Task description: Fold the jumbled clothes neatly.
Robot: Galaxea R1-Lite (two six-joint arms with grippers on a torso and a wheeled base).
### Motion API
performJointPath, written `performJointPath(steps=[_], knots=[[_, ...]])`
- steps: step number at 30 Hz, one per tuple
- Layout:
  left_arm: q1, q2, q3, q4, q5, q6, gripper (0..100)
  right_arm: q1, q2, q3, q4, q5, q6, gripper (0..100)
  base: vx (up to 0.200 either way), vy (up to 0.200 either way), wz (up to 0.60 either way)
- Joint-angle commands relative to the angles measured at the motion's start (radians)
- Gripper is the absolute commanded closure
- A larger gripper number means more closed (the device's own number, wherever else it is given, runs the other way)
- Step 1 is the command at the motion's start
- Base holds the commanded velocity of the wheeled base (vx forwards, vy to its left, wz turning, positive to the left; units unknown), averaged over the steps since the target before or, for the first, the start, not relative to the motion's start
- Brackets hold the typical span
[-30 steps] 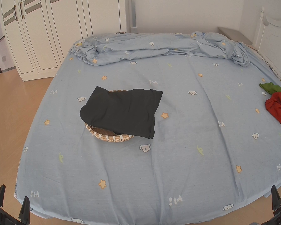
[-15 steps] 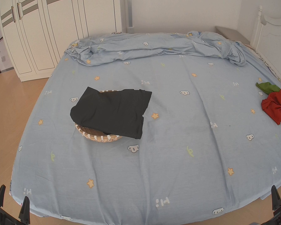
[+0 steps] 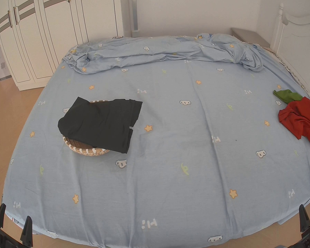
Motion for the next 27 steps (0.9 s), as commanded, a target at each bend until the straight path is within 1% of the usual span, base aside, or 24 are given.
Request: performJointPath(steps=[1, 27], knots=[[-0.001, -0.017, 0.018, 0.0, 0.001, 0.0, 0, 0.0, -0.015, 0.017, -0.001, 0.001, 0.0, 0, 0.0, -0.2, 0.0], [-0.001, -0.017, 0.018, 0.0, 0.001, 0.0, 0, 0.0, -0.015, 0.017, -0.001, 0.001, -0.002, 0, 0.0, -0.2, 0.0]])
